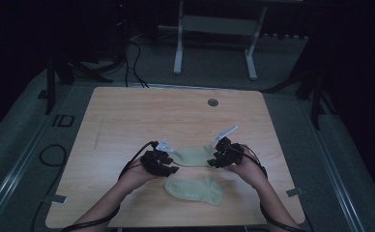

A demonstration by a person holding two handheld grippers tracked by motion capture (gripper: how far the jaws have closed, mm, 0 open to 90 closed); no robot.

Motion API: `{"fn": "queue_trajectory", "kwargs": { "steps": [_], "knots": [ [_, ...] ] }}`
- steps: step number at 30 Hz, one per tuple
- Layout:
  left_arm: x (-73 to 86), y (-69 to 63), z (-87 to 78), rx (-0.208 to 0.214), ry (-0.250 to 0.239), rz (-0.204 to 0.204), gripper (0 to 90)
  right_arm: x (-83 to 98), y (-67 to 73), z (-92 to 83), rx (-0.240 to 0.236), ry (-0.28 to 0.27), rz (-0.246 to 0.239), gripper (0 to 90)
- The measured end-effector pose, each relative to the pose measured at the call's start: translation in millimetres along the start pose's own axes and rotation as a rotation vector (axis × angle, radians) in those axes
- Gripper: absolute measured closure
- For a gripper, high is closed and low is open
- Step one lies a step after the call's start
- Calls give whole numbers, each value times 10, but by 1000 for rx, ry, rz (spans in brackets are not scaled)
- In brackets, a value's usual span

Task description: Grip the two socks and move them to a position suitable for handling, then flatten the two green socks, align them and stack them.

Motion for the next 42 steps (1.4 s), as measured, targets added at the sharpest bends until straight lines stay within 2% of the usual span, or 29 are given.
{"fn": "queue_trajectory", "kwargs": {
  "steps": [5, 8, 10, 14, 18, 23, 26, 30, 36, 39, 40, 42],
  "knots": [
    [75, -86, -70, 11, -2, -10, 546, 68, 57, -89, 9, -14, 4, 532],
    [138, -137, -94, 24, -11, -36, 522, 117, 80, -136, 5, -20, 10, 532],
    [196, -168, -84, 34, 0, -47, 507, 161, 108, -153, -3, -25, 12, 532],
    [287, -212, -45, 35, 21, -47, 506, 280, 183, -109, -18, -11, 11, 532],
    [327, -246, -8, 35, 26, -56, 506, 413, 263, -63, -41, -3, 15, 535],
    [366, -247, 33, 30, 38, -66, 506, 562, 339, -23, -47, 15, 13, 538],
    [384, -255, 52, 25, 50, -58, 509, 645, 400, 21, -48, 34, 5, 564],
    [394, -262, 65, 24, 65, -46, 544, 702, 447, 76, -14, 64, -20, 610],
    [426, -300, 115, 21, 93, -25, 583, 713, 496, 116, 17, 93, -52, 673],
    [434, -307, 123, 16, 89, -18, 613, 709, 510, 118, 30, 97, -61, 704],
    [436, -308, 121, 10, 92, -9, 664, 706, 527, 118, 34, 101, -70, 771],
    [441, -316, 123, -3, 93, 5, 702, 703, 546, 121, 35, 104, -75, 800]
  ]
}}
Point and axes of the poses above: each handheld gripper's, and its own axes: z roughly forward along the jaws, x roughly out of its underside, y roughly to its left, the point moved 4 cm from there along z, roughly forward along the jaws, and after that the axes turned 7 degrees about y, right-handed, at the moved point
